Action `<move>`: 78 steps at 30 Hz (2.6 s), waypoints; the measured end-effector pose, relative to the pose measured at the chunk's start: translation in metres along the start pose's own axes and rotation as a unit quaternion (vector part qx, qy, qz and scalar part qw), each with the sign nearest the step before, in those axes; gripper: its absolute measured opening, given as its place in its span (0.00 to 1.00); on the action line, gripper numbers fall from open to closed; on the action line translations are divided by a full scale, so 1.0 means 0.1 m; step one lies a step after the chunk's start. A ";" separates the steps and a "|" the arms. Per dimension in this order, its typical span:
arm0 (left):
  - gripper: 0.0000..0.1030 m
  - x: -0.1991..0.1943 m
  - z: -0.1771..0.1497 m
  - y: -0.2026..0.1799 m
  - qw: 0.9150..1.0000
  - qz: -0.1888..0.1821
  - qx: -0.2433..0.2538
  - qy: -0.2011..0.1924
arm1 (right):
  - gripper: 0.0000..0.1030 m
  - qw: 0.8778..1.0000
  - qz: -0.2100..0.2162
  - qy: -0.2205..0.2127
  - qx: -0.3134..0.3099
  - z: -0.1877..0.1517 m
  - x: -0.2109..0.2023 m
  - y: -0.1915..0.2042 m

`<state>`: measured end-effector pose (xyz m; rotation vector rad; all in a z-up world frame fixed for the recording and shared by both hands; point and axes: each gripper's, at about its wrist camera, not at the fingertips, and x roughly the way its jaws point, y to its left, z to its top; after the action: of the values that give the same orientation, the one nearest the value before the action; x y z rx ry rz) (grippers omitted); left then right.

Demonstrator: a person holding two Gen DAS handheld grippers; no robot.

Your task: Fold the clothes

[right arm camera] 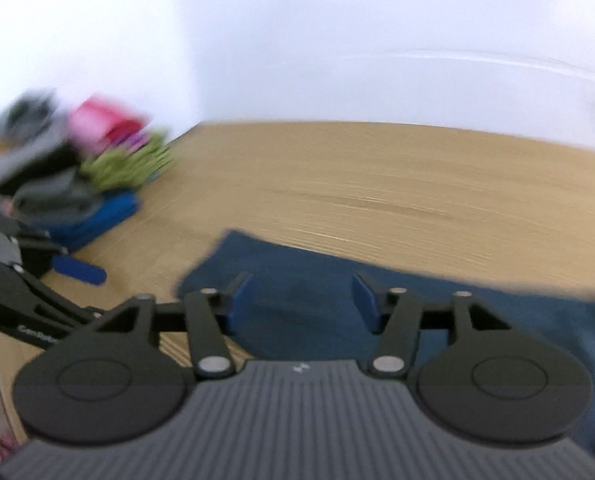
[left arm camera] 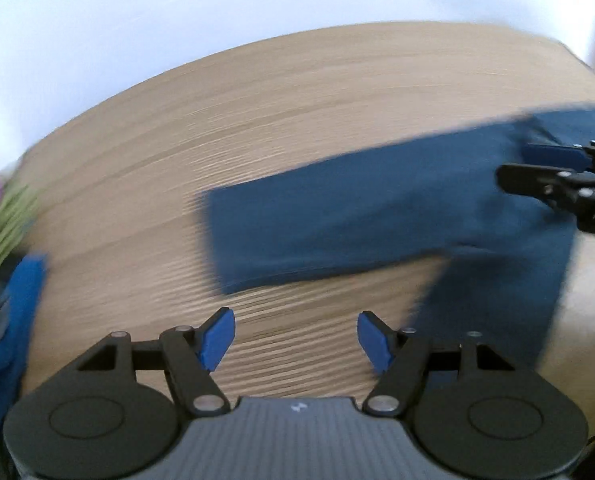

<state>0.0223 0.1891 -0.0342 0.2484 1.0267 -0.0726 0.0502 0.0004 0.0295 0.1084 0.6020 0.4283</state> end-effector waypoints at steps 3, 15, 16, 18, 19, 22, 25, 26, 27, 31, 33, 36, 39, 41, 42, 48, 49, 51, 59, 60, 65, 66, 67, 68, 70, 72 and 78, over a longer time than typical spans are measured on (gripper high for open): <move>0.68 0.05 0.05 -0.45 0.996 -0.042 0.075 -0.010 | 0.59 0.995 -0.066 0.025 0.064 -0.30 -0.37 -0.42; 0.69 0.20 0.04 -1.27 0.963 -0.127 0.232 -0.044 | 0.25 0.967 -0.091 0.026 0.234 -0.67 -0.24 -0.84; 0.69 0.23 0.00 -1.32 0.960 -0.127 0.245 -0.048 | 0.14 0.968 -0.083 0.026 0.235 -0.65 -0.22 -0.82; 0.70 0.29 -0.08 -1.44 0.953 -0.127 0.269 -0.055 | 0.11 0.970 -0.072 0.017 0.233 -0.58 -0.20 -0.78; 0.71 0.29 -0.11 -1.47 0.950 -0.130 0.275 -0.063 | 0.11 0.971 -0.068 0.007 0.231 -0.54 -0.20 -0.76; 0.74 0.30 -0.14 -1.53 0.947 -0.135 0.283 -0.078 | 0.10 0.971 -0.039 -0.028 0.234 -0.38 -0.25 -0.71; 0.76 0.35 -0.10 -1.50 0.951 -0.139 0.265 -0.073 | 0.10 0.974 -0.023 -0.048 0.220 -0.22 -0.25 -0.66; 0.67 0.37 -0.07 -1.46 0.953 -0.144 0.258 -0.070 | 0.10 0.975 -0.017 -0.052 0.216 -0.17 -0.23 -0.66; 0.32 0.38 -0.04 -1.43 0.954 -0.148 0.251 -0.068 | 0.10 0.976 -0.014 -0.055 0.211 -0.13 -0.20 -0.65; 0.02 0.42 0.18 -1.10 0.965 -0.199 0.168 -0.033 | 0.10 0.978 -0.016 -0.063 0.198 0.03 -0.08 -0.67; 0.02 0.36 0.36 -0.76 0.966 -0.241 0.091 -0.031 | 0.12 0.977 -0.023 -0.072 0.200 0.09 -0.11 -0.68; 0.02 0.35 0.61 -0.20 0.966 -0.256 -0.017 -0.038 | 0.23 0.973 -0.058 -0.093 0.203 0.14 -0.24 -0.75; 0.03 0.55 0.83 0.31 0.967 -0.228 -0.109 -0.026 | 0.39 0.968 -0.103 -0.093 0.210 0.08 -0.32 -0.87; 0.04 0.74 0.90 0.51 0.971 -0.191 -0.147 -0.009 | 0.42 0.964 -0.125 -0.081 0.222 0.02 -0.30 -0.96; 0.05 0.84 0.92 0.60 0.971 -0.176 -0.163 0.000 | 0.44 0.962 -0.136 -0.073 0.227 -0.02 -0.27 -1.01; 0.49 1.14 0.91 0.61 0.973 -0.144 -0.174 0.050 | 0.44 0.966 -0.160 -0.009 0.205 -0.14 -0.01 -1.02; 0.49 1.14 0.90 0.60 0.973 -0.144 -0.175 0.052 | 0.44 0.968 -0.163 0.000 0.190 -0.13 0.03 -0.99; 0.54 1.13 0.88 0.60 0.973 -0.142 -0.178 0.049 | 0.44 0.974 -0.164 0.016 0.158 -0.13 0.11 -0.93; 0.60 1.04 0.90 0.74 0.976 -0.111 -0.184 0.030 | 0.44 0.993 -0.084 0.058 0.066 -0.12 0.40 -0.47; 0.60 1.03 0.88 0.68 0.978 -0.112 -0.177 0.029 | 0.44 0.994 -0.066 0.065 0.053 -0.14 0.43 -0.37; 0.65 0.97 0.52 0.59 0.985 -0.114 -0.126 0.038 | 0.42 0.995 0.025 0.098 -0.001 -0.19 0.59 0.12; 0.65 0.99 0.46 0.59 0.985 -0.111 -0.123 0.044 | 0.42 0.994 0.036 0.103 -0.003 -0.20 0.63 0.17; 0.65 1.01 0.41 0.57 0.985 -0.115 -0.119 0.043 | 0.42 0.993 0.047 0.108 -0.005 -0.20 0.67 0.21; 0.65 1.04 0.37 0.55 0.985 -0.118 -0.116 0.043 | 0.42 0.992 0.055 0.113 -0.002 -0.20 0.70 0.24; 0.65 1.04 0.28 0.56 0.985 -0.128 -0.108 0.036 | 0.42 0.990 0.071 0.123 0.008 -0.19 0.78 0.28; 0.66 1.11 0.27 0.51 0.986 -0.135 -0.099 0.022 | 0.42 0.988 0.082 0.127 0.024 -0.20 0.85 0.29; 0.57 1.22 0.30 0.39 0.985 -0.163 -0.064 0.012 | 0.43 0.984 0.101 0.114 0.091 -0.21 1.03 0.29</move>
<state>0.1175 0.2267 -0.1166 -0.0374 1.0838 -0.3000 0.1038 0.0695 -0.0350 0.2990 0.8604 0.5878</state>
